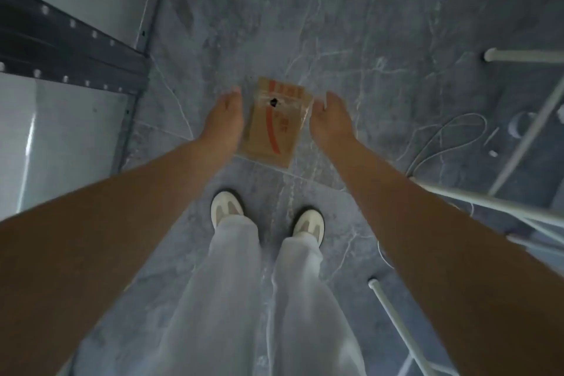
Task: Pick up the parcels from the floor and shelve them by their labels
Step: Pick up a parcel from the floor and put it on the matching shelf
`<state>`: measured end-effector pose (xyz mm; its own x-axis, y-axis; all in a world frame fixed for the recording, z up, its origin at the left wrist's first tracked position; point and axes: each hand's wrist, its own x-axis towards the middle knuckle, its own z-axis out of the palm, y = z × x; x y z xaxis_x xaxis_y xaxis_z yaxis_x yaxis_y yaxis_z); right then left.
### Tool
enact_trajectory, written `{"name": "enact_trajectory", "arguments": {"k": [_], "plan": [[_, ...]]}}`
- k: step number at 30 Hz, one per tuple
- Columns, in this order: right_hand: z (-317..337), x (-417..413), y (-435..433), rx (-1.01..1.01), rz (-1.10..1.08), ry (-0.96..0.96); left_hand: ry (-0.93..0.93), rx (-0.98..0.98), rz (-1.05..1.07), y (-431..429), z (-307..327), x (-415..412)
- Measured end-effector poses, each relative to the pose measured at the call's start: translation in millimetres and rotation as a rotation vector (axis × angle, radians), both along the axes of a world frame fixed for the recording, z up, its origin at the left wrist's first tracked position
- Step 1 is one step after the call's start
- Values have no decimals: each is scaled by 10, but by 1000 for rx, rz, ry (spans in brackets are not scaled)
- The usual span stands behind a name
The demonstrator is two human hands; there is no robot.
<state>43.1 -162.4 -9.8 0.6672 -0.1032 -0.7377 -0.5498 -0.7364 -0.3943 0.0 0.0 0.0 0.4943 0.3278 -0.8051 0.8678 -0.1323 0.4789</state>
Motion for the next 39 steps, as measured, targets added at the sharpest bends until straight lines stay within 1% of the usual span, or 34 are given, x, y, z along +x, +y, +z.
{"name": "enact_trajectory", "arguments": {"k": [2, 7, 10, 13, 16, 18, 20, 24, 27, 31, 33, 36, 39], "plan": [[-135, -16, 22, 24, -60, 23, 32, -22, 48, -14, -124, 15], [-409, -157, 207, 141, -179, 5, 113, -71, 165, -29, -550, 46], [-468, -221, 323, 196, -275, 37, 125, -152, 219, -67, -665, 35], [-476, -254, 349, 185, -321, 66, 167, -183, 207, -91, -806, -65], [-482, -251, 307, 196, -376, 119, 170, -208, 214, -46, -1219, -253], [-381, -229, 283, 195, -362, 160, 202, -203, 213, -58, -1168, -284], [-210, -208, 277, 185, -320, 146, 189, -218, 239, -76, -876, -258], [307, -146, 338, 190, -289, 81, 144, -237, 250, -141, 45, -80], [806, -24, 412, 186, -251, 27, 76, -205, 241, -87, 528, 25], [1533, 271, 545, 234, -171, -53, -13, -159, 254, 115, 1228, 262], [1940, 454, 652, 264, -150, -87, -87, -133, 297, 205, 1650, 405], [2572, 659, 790, 279, -82, -188, -203, -81, 326, 268, 2353, 579], [3172, 708, 813, 295, -37, -290, -260, 59, 305, 265, 3061, 681]]}}
